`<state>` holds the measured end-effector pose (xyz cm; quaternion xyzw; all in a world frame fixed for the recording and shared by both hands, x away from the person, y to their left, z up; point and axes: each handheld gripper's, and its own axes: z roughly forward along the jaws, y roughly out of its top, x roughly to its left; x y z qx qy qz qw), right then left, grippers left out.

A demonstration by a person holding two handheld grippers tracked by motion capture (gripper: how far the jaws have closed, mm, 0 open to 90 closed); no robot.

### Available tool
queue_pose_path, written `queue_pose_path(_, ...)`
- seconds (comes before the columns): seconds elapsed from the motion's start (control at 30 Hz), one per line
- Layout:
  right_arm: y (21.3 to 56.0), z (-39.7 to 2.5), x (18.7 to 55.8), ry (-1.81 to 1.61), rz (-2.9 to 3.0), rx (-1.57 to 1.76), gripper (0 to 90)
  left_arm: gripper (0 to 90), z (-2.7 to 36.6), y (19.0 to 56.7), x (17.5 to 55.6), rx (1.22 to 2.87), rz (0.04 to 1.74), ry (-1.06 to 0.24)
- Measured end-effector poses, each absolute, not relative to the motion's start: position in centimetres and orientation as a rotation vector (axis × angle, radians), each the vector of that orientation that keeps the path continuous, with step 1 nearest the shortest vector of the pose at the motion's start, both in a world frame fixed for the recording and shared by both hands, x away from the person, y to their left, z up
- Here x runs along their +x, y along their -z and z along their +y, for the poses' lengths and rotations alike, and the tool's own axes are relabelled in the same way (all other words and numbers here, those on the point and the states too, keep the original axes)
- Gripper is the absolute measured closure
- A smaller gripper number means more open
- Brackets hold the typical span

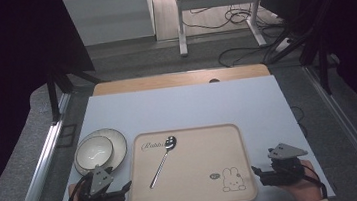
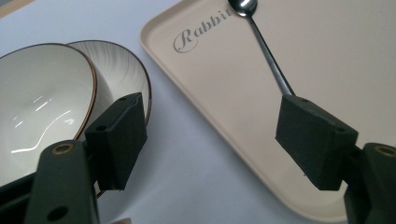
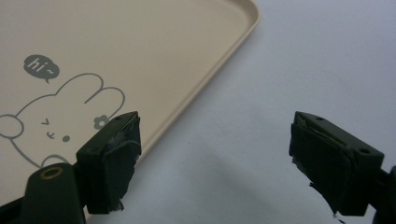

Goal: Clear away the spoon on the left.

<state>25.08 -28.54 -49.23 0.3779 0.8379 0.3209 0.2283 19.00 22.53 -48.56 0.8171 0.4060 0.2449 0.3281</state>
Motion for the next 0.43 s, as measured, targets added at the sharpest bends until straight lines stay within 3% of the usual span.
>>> queue_pose_path(0.43, 49.15, -28.70, 24.99, -0.891, 2.290, 1.042, 17.3, 24.5, 22.10, 48.90, 19.56, 2.167, 1.036, -0.654)
